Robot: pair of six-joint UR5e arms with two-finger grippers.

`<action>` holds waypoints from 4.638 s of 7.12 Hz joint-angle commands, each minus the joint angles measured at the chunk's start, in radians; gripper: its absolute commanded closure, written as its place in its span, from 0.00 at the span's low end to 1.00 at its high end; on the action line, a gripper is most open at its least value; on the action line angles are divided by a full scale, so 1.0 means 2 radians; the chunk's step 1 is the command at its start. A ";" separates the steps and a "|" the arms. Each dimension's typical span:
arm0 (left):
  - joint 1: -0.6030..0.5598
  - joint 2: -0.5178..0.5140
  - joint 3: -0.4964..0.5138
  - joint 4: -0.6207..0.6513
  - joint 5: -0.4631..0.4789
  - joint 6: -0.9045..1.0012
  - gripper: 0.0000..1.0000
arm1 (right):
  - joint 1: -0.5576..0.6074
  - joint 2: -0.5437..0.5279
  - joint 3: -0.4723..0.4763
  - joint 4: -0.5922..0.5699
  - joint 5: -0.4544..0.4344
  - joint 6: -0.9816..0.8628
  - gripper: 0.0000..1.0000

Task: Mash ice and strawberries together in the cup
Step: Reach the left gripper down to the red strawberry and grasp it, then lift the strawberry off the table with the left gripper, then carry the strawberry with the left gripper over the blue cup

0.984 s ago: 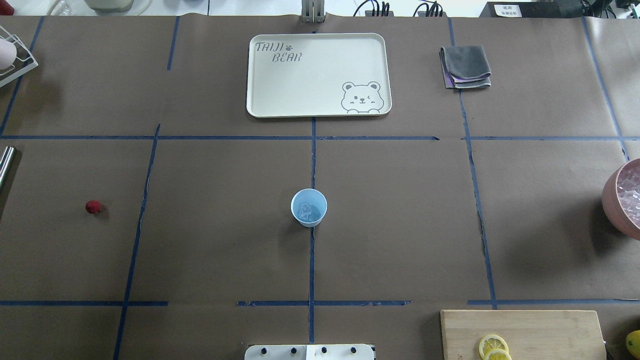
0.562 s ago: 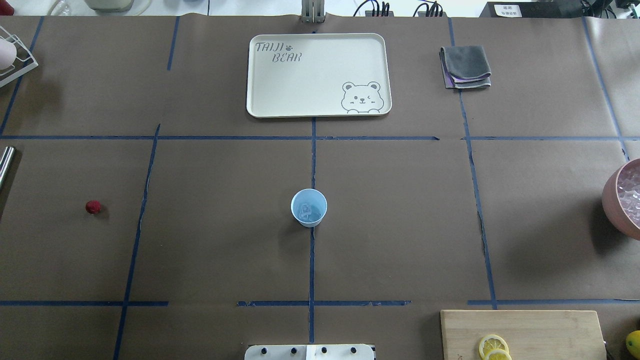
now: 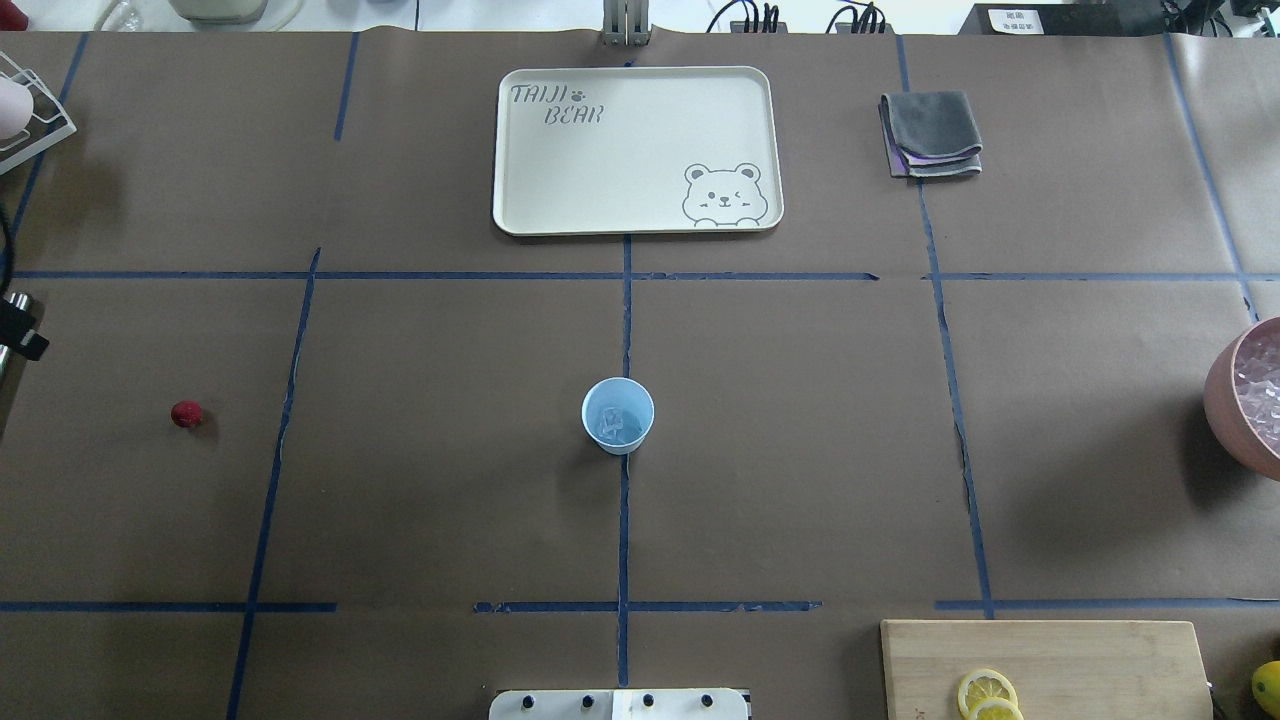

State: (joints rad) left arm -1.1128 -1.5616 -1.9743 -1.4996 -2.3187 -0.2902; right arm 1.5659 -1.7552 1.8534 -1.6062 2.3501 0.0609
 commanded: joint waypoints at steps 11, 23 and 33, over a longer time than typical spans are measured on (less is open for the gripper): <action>0.138 -0.014 0.149 -0.290 0.064 -0.199 0.00 | 0.000 -0.001 0.006 0.002 0.000 0.006 0.00; 0.170 -0.145 0.143 -0.292 0.056 -0.379 1.00 | 0.000 0.000 0.006 0.002 0.001 0.006 0.00; 0.309 -0.315 0.153 -0.289 0.157 -0.581 0.26 | 0.000 0.000 0.007 0.002 0.002 0.007 0.00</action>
State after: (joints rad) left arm -0.4948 -2.1916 -1.6696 -2.0785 -2.0068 -1.4544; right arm 1.5662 -1.7549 1.8667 -1.6041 2.3551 0.0747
